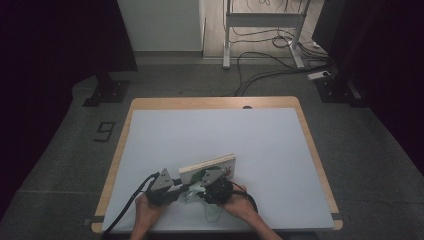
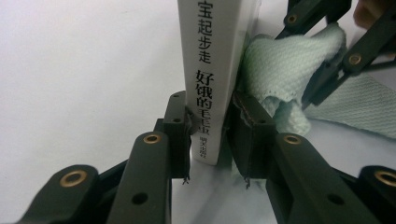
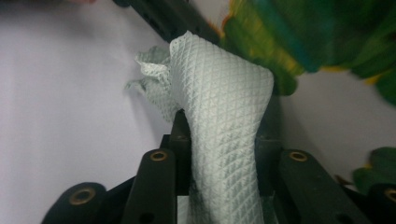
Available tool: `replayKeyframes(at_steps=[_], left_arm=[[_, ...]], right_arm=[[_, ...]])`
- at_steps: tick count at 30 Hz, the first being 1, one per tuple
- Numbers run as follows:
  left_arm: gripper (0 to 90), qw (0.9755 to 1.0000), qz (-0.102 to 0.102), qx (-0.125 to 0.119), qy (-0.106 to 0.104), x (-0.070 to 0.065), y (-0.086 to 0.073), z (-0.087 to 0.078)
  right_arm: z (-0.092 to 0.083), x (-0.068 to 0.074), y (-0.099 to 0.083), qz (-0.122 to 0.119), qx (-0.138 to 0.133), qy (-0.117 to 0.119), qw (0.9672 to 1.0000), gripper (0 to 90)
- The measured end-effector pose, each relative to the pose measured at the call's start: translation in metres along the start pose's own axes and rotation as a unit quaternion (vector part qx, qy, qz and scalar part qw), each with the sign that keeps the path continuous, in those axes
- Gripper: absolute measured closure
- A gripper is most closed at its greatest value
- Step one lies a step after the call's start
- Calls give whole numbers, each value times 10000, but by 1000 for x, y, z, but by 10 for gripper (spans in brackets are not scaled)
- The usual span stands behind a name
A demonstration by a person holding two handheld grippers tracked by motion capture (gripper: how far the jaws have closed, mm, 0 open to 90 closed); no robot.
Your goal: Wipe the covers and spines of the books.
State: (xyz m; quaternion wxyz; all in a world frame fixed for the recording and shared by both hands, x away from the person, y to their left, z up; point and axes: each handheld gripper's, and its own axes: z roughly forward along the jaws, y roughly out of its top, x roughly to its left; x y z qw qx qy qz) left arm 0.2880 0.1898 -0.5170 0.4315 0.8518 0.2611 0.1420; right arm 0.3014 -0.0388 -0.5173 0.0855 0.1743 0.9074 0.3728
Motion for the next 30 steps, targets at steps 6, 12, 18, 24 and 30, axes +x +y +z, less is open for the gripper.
replayKeyframes(at_steps=[6, 12, 18, 24, 30], left_arm=[[687, 10000, 12, -1, 2, 0, 0, 0], [686, 10000, 13, -3, -1, 0, 0, 0], [685, 10000, 3, -4, 1, 0, 0, 0], [684, 10000, -12, -10, 9, 0, 0, 0], [684, 10000, -15, -5, 9, 0, 0, 0]], right_arm=[[-9, -3, 0, 217, -111, 139, 9996, 472], [-29, -6, 3, 317, -202, 218, 9991, 331], [-49, -8, 1, 380, -333, 189, 9985, 283], [-73, -15, -7, 572, -533, 131, 9968, 262], [-94, -25, -17, 778, -651, -44, 9948, 250]])
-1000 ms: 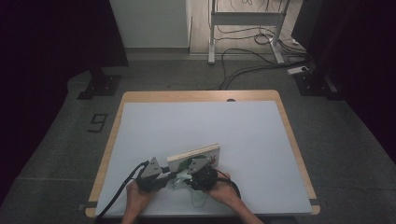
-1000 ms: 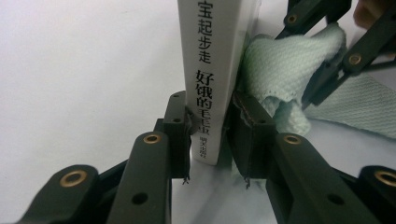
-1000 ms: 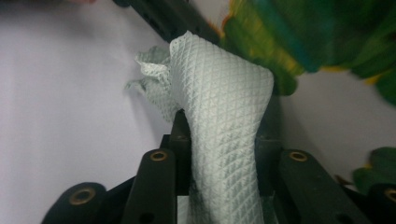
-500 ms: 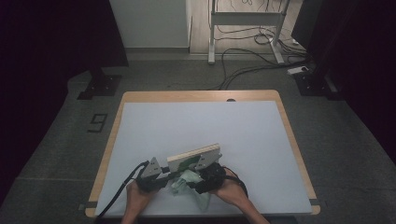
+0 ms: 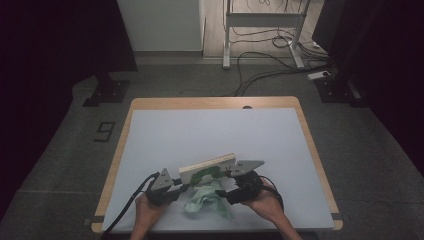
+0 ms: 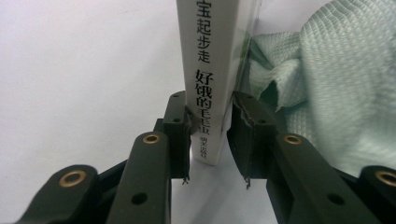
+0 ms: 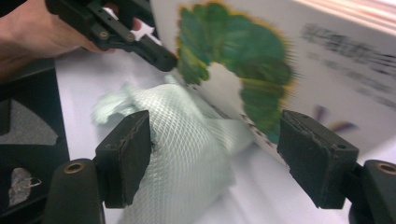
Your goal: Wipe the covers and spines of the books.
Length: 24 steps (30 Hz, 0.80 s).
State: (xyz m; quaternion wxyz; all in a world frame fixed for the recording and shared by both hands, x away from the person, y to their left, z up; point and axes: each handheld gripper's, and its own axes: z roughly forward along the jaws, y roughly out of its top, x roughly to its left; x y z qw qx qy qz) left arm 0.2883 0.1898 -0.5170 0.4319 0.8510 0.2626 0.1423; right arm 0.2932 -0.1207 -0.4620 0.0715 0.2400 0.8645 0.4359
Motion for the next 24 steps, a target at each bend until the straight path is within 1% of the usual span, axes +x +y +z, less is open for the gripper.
replayKeyframes(at_steps=[2, 7, 11, 14, 15, 17, 21, 24], left_arm=[[684, 10000, -3, 2, -5, 0, 0, 0], [684, 10000, -3, 1, -5, 0, 0, 0], [684, 10000, -5, 2, -8, 0, 0, 0], [684, 10000, 2, 7, -11, 0, 0, 0], [684, 10000, -1, 3, -12, 0, 0, 0], [684, 10000, -2, 2, -8, 0, 0, 0], [683, 10000, -3, 4, -7, 0, 0, 0], [683, 10000, -7, 4, -1, 0, 0, 0]], right_arm=[[-7, -5, -2, 91, -39, -63, 9999, 250], [-21, -13, -5, 197, -71, -235, 9995, 250], [-26, -21, -8, 232, -52, -445, 9987, 247], [-22, -33, -11, 347, -49, -603, 9976, 238], [-19, -38, -13, 385, -57, -633, 9972, 234], [-14, -43, -15, 402, -35, -665, 9970, 232], [1, -52, -16, 363, -27, -647, 9972, 238], [12, -56, -14, 273, -49, -677, 9973, 261]])
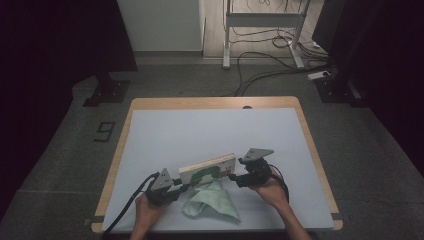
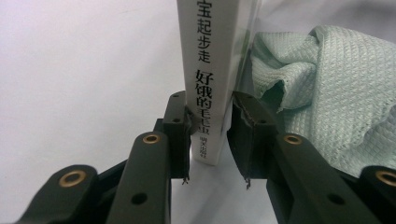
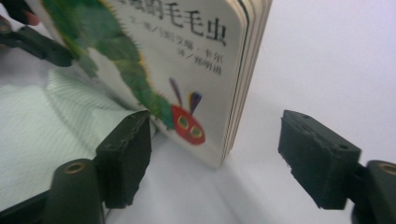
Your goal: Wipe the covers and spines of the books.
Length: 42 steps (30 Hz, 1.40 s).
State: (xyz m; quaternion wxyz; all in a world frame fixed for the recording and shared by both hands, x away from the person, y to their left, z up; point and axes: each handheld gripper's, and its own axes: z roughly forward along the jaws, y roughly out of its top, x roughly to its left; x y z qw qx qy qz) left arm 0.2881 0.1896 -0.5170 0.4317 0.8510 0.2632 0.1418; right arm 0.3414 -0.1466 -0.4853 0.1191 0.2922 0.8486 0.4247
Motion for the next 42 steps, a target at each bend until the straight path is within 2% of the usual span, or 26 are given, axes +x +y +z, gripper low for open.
replayKeyframes(at_steps=[3, 7, 14, 20, 26, 29, 31, 32, 36, 42], left_arm=[[683, 10000, 12, 6, 4, -1, 0, 0], [681, 10000, 2, 5, 25, -1, 0, 0], [667, 10000, -8, 1, 55, -1, 1, -2], [533, 9998, -35, 12, 197, -3, 2, -11], [374, 9998, -28, 58, 214, -12, 2, -26], [312, 9999, -82, 85, 57, -19, 3, -32], [289, 9996, -159, 43, -208, -24, 5, -35], [284, 9995, -165, 38, -271, -26, 6, -35], [245, 9985, -24, 88, -537, -37, 15, -31], [239, 9969, 130, 122, -764, -51, 26, -13]], right_arm=[[7, -2, 2, -46, -61, 51, 10000, 308], [13, 0, 3, -222, -66, 206, 9995, 424], [8, 3, -2, -225, -180, 93, 9995, 525], [8, 3, -5, -181, -274, 88, 9994, 540], [7, 4, -7, -183, -319, 58, 9993, 558], [6, 4, -7, -177, -331, 75, 9993, 562], [6, 4, -7, -177, -320, 65, 9993, 562], [6, 4, -7, -177, -314, 58, 9993, 563], [6, 5, -7, -180, -307, 44, 9994, 563], [6, 5, -7, -167, -296, 40, 9994, 563]])
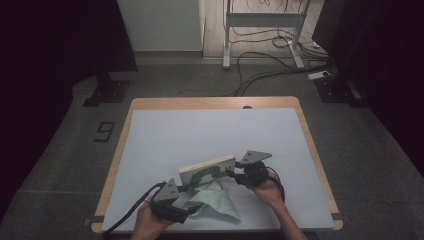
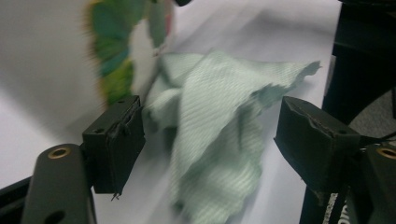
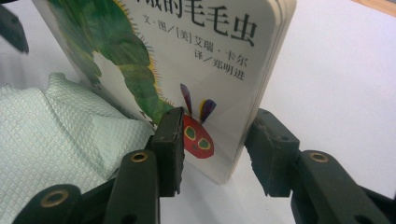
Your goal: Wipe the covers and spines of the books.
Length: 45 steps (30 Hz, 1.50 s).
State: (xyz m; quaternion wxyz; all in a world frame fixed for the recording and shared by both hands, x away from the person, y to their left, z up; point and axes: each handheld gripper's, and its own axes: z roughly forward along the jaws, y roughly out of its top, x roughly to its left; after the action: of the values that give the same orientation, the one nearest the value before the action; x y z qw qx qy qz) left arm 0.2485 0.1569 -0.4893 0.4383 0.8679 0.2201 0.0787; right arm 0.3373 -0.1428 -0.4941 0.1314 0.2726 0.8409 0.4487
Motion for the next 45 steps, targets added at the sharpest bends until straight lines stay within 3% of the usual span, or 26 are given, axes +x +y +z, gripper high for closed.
replayKeyframes(at_steps=[5, 8, 14, 18, 21, 24, 34, 45], left_arm=[[262, 9998, 82, 96, -125, -5, 5, 24], [287, 9996, 99, 261, -26, -4, 4, 37], [426, 9972, 220, 662, 251, -2, -4, 54], [567, 9973, 186, 626, 338, -2, -4, 53], [736, 9968, 230, 612, 459, -2, -5, 50], [802, 9977, 145, 568, 336, 0, -5, 45], [813, 9982, -145, 486, 323, 11, -20, 13], [813, 9956, -436, 515, 654, 36, -29, -34]], right_arm=[[0, 0, 0, -8, -3, -6, 10000, 562], [-1, 1, -1, 9, -11, -4, 10000, 563], [0, 1, -1, -2, -28, -11, 10000, 562], [0, 1, -1, -5, -27, -13, 10000, 563], [0, 1, -2, -3, -41, -27, 10000, 563], [-1, 1, -2, 11, -60, -27, 10000, 563], [-1, 1, -3, 87, -102, 0, 9999, 563], [-1, 1, -4, 129, -122, -2, 9998, 562]])
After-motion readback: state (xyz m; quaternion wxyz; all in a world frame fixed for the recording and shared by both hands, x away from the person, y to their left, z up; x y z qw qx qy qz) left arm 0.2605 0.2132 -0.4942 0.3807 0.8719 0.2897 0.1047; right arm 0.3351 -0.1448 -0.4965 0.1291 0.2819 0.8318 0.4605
